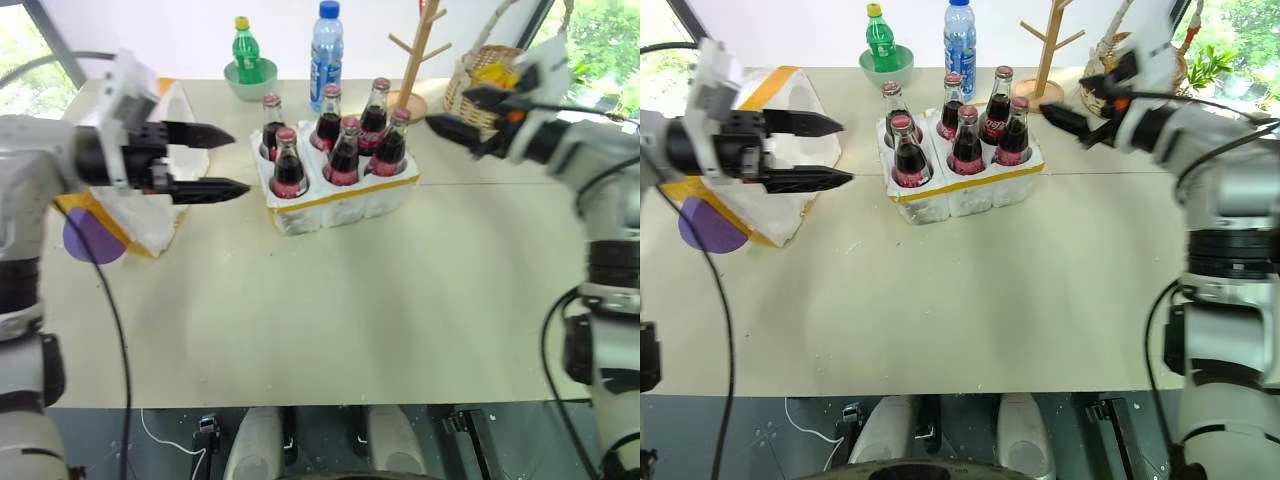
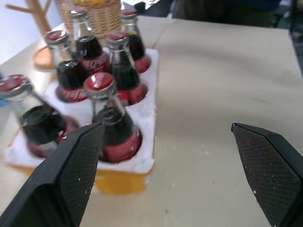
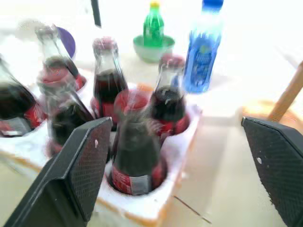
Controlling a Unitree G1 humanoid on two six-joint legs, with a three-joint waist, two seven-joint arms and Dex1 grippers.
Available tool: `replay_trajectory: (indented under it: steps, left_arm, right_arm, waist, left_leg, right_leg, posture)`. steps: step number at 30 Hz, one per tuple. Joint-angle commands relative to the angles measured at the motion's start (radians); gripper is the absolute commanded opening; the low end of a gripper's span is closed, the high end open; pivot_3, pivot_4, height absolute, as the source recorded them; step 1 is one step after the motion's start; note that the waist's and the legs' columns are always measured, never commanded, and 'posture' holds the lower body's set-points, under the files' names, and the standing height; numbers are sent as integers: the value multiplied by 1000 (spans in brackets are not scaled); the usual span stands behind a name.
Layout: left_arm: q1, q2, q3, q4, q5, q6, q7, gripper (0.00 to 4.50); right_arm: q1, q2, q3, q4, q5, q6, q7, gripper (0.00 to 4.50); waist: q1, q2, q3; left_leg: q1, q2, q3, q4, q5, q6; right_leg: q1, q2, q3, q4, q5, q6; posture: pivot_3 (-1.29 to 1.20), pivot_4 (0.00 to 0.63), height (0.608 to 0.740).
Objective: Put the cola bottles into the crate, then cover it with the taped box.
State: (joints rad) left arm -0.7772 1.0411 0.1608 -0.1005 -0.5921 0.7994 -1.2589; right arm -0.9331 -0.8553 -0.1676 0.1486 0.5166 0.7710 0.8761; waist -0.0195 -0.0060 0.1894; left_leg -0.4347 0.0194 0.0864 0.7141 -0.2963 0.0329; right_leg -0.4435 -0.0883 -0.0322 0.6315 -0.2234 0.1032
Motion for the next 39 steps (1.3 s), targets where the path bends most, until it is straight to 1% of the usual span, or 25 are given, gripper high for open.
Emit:
replay_trajectory:
  steps: [1,3,5,6,8,9,11,15,17,20,23,25,28,32,36,39]
  left_arm:
    - [72,116,152,-101,-25,65,35,4500]
    - [167,202,231,-160,-7,162,80,4500]
    - [248,268,295,-201,8,247,113,4500]
    - [295,299,328,-218,18,294,122,4500]
    - [431,385,409,-236,73,461,138,4500]
    - [487,411,442,-231,102,524,157,4500]
    - [550,432,478,-214,134,585,194,4500]
    - [636,450,473,-172,183,611,241,4500]
    - [660,454,440,-153,184,597,253,4500]
    - [616,451,350,-102,159,558,271,4500]
    - [490,421,202,-32,134,498,279,4500]
    - [406,401,106,24,126,489,272,4500]
    - [298,376,-57,144,181,414,257,4500]
    - [154,343,-223,267,238,363,202,4500]
    - [44,298,-339,360,303,305,149,4500]
    - [-25,253,-393,428,351,270,129,4500]
  right_arm:
    - [-18,-93,-67,-83,99,83,111,4456]
    - [-7,-118,-52,-103,103,70,150,4456]
    - [-1,-124,-39,-113,98,59,172,4456]
    - [-1,-119,-31,-109,95,54,180,4456]
    - [-7,-92,1,-89,85,28,204,4456]
    - [-11,-77,18,-75,78,8,216,4456]
    - [-23,-56,36,-55,68,-17,227,4456]
    - [-55,-13,57,-10,52,-49,230,4456]
    - [-63,12,61,0,48,-57,224,4456]
    - [-53,31,62,-17,49,-63,225,4456]
    - [-42,35,51,-35,57,-55,222,4456]
    - [-38,34,45,-43,61,-50,221,4456]
    - [-22,17,27,-78,83,-30,229,4456]
    - [13,-10,-3,-147,124,3,240,4456]
    - [36,-19,-24,-182,140,25,219,4456]
    - [56,-21,-41,-212,159,46,200,4456]
  waist:
    - [-1,0,0]
    - [-3,0,0]
    - [-3,0,0]
    - [-2,0,0]
    - [-1,-1,0]
    - [-1,-1,0]
    - [6,0,0]
    - [8,0,0]
    - [7,-1,0]
    - [7,-1,0]
    - [9,-1,0]
    - [9,-1,0]
    - [7,-1,0]
    - [7,-1,0]
    - [7,-2,0]
    - [9,-2,0]
  left_leg:
    - [1,0,0,0,0,0]
    - [5,1,1,-2,-3,5]
    - [10,2,3,-3,-3,5]
    - [10,2,3,-3,-3,4]
    - [10,2,4,-3,-3,4]
    - [10,2,4,-3,-3,4]
    - [10,2,4,-4,-2,4]
    - [8,2,4,-5,0,-1]
    - [8,2,5,-5,0,-2]
    - [8,2,5,-7,1,-2]
    - [8,1,5,-9,1,-4]
    - [9,0,5,-12,2,-5]
    - [9,-3,6,-13,3,-5]
    - [9,-3,6,-14,3,-5]
    - [9,-3,7,-14,2,-4]
    - [9,-3,7,-13,2,-3]
  right_leg:
    - [0,0,0,-1,0,0]
    - [3,0,0,-1,0,-1]
    - [6,0,1,-1,-1,-1]
    - [6,0,1,-1,-1,-1]
    - [5,0,1,0,-2,-3]
    - [5,0,1,0,-2,-3]
    - [4,0,2,1,-1,-3]
    - [3,0,1,0,-2,-3]
    - [2,0,1,0,-2,-3]
    - [2,0,2,0,-2,-3]
    - [1,-1,2,0,-1,-3]
    - [1,-1,2,0,-1,-3]
    - [0,-1,2,0,-1,-3]
    - [0,0,2,0,-1,-3]
    - [0,0,2,0,-1,-2]
    - [0,0,2,0,-1,-2]
  posture:
    - [0,150,740]
    - [0,150,740]
    - [0,150,740]
    - [0,150,740]
    - [0,150,740]
    - [0,150,740]
    - [0,150,740]
    - [0,150,740]
    - [0,150,740]
    - [0,150,740]
    - [0,150,740]
    - [0,150,740]
    - [0,150,740]
    - [0,150,740]
    - [0,150,740]
    - [0,150,740]
